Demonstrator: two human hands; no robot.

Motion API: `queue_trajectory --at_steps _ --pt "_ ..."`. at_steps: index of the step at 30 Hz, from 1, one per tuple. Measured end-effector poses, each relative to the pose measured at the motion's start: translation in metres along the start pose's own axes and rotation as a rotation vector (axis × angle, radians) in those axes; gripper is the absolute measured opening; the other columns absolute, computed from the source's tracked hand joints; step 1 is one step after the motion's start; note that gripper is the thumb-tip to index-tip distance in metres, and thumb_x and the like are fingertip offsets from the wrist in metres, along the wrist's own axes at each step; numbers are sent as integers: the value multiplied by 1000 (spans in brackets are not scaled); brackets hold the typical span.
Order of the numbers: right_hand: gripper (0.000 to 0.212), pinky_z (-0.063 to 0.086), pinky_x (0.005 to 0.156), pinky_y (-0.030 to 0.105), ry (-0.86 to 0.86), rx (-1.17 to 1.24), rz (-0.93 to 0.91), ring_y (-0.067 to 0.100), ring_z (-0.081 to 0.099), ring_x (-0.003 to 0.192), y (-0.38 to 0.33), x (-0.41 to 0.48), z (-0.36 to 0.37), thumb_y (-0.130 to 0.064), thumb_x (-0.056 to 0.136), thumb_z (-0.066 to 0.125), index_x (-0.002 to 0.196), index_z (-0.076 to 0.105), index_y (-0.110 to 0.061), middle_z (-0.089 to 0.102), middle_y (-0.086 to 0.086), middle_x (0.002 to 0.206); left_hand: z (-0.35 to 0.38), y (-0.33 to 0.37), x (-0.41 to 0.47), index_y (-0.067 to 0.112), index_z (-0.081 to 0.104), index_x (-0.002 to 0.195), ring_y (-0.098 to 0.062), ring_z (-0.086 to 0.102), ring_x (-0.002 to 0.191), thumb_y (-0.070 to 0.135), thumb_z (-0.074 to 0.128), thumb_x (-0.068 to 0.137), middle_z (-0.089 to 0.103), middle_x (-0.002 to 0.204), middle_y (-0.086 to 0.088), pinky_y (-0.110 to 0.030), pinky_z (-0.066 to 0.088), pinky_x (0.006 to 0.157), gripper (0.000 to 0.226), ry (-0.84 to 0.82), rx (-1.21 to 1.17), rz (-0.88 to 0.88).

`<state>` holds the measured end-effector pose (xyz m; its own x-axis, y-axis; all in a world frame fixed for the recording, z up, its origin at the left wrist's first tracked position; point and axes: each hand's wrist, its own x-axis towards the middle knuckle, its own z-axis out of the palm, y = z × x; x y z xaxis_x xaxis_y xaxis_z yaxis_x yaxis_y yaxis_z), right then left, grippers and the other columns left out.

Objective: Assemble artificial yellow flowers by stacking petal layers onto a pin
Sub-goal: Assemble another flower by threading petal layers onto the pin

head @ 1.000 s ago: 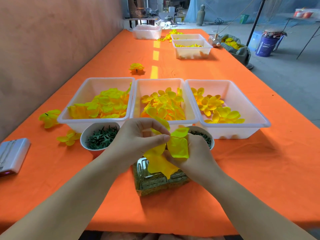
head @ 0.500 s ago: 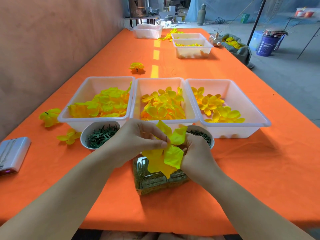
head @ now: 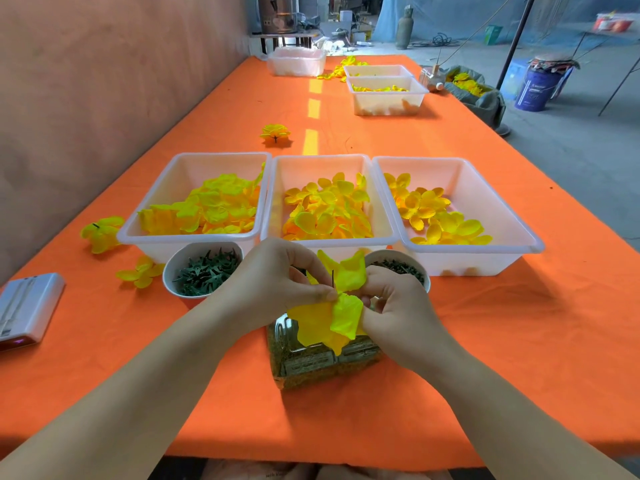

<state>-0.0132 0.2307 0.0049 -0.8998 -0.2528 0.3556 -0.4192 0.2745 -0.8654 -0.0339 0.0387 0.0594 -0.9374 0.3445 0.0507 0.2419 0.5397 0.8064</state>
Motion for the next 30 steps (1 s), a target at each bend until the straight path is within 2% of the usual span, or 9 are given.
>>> queue_trajectory --at_steps 4,8,11,13,18,23,25,27,30 --pt "21 33 55 13 -19 83 33 3 36 59 -5 -1 -2 -20 83 73 73 74 -39 52 -17 63 3 3 -2 23 76 72 -11 48 58 26 87 75 65 82 -12 -29 41 57 11 36 93 19" --pt "12 40 60 29 -24 186 156 15 43 65 -4 0 -2 -14 83 79 83 80 -26 58 -3 69 3 8 -2 24 76 69 -5 53 57 26 86 75 66 83 2 -22 43 54 11 46 162 6" --pt "14 49 60 26 -37 206 172 8 58 66 -7 3 -4 -11 81 81 83 80 -25 70 -10 71 2 11 1 23 77 68 0 56 55 25 87 74 69 83 4 -12 39 48 12 23 217 -5" --pt "17 49 60 24 -25 183 191 5 58 64 -7 4 -6 -6 78 82 79 79 -23 70 -10 67 3 12 3 22 77 69 0 58 57 26 88 73 68 77 10 -10 38 49 13 -1 271 -26" --pt "28 45 58 11 -64 154 178 -6 58 59 -11 7 -10 1 79 79 76 76 -26 69 -15 63 4 12 3 22 74 69 -11 59 56 24 89 72 61 60 5 -16 37 49 15 -17 220 -50" --pt "22 51 60 18 -100 235 198 0 62 62 -14 8 -11 1 77 81 80 79 -20 72 -9 69 0 8 5 25 76 71 -20 50 55 25 85 76 63 68 -19 -26 33 54 11 -79 123 -24" --pt "21 51 60 17 -103 241 201 0 62 62 -13 8 -12 2 75 82 82 79 -18 72 -9 70 1 4 7 28 77 71 -20 59 60 26 86 75 69 79 -8 -27 42 56 10 -66 159 11" --pt "21 50 61 15 -116 237 190 -2 62 63 -12 9 -13 2 76 81 83 79 -18 73 -10 70 0 2 10 31 78 72 -5 63 67 25 89 72 67 83 13 -24 49 59 12 -53 195 37" --pt "29 47 60 10 -140 226 165 -6 60 61 -11 11 -15 1 76 81 77 78 -27 68 -18 65 -2 -2 16 35 78 76 -8 64 69 20 89 70 69 91 10 -40 57 68 19 -92 179 76"
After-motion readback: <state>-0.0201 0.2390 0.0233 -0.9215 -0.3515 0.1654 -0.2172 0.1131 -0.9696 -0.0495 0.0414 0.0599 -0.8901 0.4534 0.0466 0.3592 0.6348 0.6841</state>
